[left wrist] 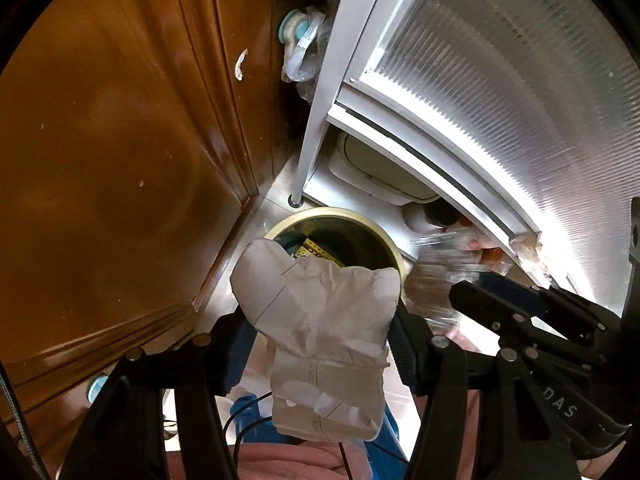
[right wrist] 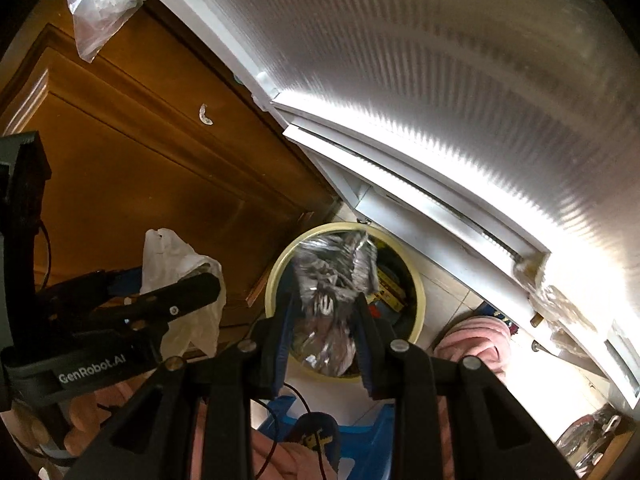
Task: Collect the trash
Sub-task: 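Lower the tissue and foil ball into the floor bin and open both tools, then raise both tools back up over the table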
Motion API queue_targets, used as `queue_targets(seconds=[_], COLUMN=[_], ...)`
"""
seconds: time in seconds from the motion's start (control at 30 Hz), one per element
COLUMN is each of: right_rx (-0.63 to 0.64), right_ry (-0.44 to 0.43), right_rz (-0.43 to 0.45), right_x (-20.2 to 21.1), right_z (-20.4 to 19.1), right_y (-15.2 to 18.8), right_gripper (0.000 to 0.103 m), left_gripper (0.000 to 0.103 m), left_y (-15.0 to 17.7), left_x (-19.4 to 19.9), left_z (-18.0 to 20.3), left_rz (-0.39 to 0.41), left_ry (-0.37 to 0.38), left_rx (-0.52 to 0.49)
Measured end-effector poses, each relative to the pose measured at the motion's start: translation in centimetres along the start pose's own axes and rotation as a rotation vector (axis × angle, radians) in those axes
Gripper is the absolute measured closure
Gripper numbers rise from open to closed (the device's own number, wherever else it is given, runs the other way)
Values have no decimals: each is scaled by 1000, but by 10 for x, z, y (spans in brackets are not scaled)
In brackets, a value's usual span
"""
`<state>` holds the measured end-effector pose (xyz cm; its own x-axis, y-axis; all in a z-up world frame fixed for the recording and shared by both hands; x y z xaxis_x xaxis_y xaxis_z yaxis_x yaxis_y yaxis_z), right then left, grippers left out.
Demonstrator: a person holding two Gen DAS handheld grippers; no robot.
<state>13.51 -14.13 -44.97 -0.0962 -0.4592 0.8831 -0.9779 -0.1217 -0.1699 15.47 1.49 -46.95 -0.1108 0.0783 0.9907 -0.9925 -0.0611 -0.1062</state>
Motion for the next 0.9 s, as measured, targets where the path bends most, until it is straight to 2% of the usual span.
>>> queue_targets(seconds=[0.2,0.37,0.43,0.53,0.63,0.9], right_rx=[1,-22,-33,-40,-48,-49], right_ry=[-20,-18,-19,-11,-10,-12], right_rz=[-31,-19,-9,3,8,8], right_x=[-3,4,9,16,20,32], right_z=[-4,1,3,5,6,1], right_y=[-5,-6,-5,-4,-1,13], right_gripper=[73,73,73,73,73,73], left_gripper=[38,14,10,9,4,1], left_y=[-2,2,3,4,6,13], left_x=[-3,-3,-1,3,10,34], left_z=[-2,-5,-6,-8,-7,6], left_rz=[-34,-38,-33,-21,-7,44], left_ry=[4,-37,-37,-41,-38,-41], left_rx=[-2,0,4,4,-1,-29])
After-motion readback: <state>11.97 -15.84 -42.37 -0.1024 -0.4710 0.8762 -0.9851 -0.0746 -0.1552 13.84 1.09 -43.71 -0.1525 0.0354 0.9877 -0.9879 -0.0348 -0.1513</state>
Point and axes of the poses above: each gripper's, at about its wrist camera, not at the fingertips, and x roughly against the way its jaws point, z to its right, y to its underside, the point moved 2 cm from there along -x, roughly the way its jaws point, and after that the axes turned 5 degrees about -y, right-handed, at the moved point
